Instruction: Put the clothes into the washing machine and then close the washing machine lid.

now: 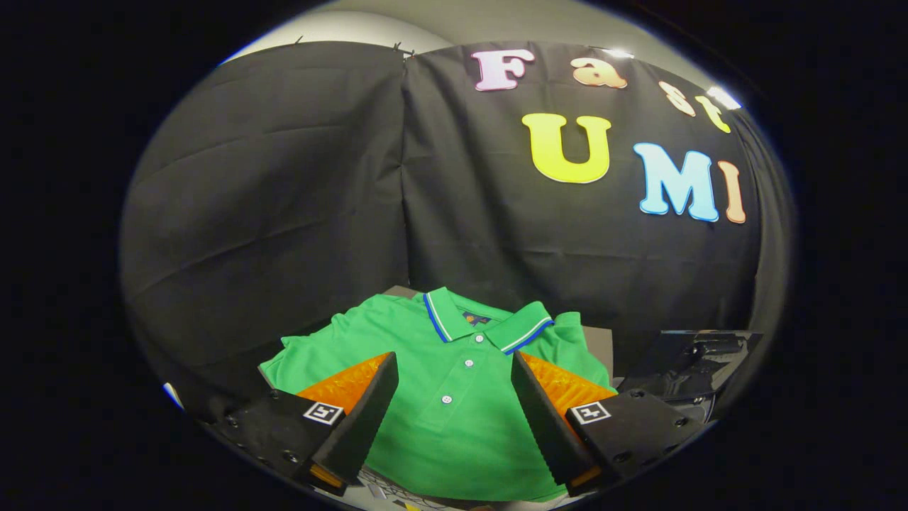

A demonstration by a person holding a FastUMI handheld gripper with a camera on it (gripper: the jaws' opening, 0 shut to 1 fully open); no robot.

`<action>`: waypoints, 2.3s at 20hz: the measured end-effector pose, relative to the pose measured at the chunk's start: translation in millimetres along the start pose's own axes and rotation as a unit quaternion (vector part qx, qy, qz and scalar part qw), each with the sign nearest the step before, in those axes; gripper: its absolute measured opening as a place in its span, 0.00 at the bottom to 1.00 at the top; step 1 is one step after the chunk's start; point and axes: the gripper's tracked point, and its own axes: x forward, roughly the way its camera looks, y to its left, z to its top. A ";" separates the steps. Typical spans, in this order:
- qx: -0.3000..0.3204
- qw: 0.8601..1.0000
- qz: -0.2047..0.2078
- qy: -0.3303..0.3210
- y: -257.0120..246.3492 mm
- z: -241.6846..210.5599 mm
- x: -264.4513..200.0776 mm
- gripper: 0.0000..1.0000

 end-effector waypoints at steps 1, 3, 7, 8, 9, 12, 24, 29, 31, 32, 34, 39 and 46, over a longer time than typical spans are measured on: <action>-0.007 1.000 -0.002 0.007 2.6 -2.3 4.0 1.00; -0.020 1.000 -0.004 0.020 6.1 -6.5 14.4 1.00; -0.031 0.998 -0.001 0.051 13.5 -17.6 33.4 1.00; -0.032 0.998 -0.005 0.058 11.9 -19.3 36.5 1.00; -0.028 0.997 -0.007 0.065 10.4 -21.8 39.9 1.00; -0.001 0.996 -0.004 0.092 10.4 -32.4 47.9 1.00; -0.002 0.990 0.011 0.139 7.6 -44.2 55.1 0.73; 0.005 0.993 0.004 0.121 7.2 -39.5 52.0 0.15; -0.005 0.994 0.005 0.112 8.9 -39.0 52.7 0.04; -0.006 0.994 0.007 0.106 9.6 -36.5 51.3 0.04; 0.002 0.996 0.010 0.085 9.5 -25.1 47.6 0.04; 0.018 0.998 0.018 0.049 7.6 -0.3 33.8 0.04; 0.025 0.999 0.021 0.003 -10.1 36.1 1.6 0.04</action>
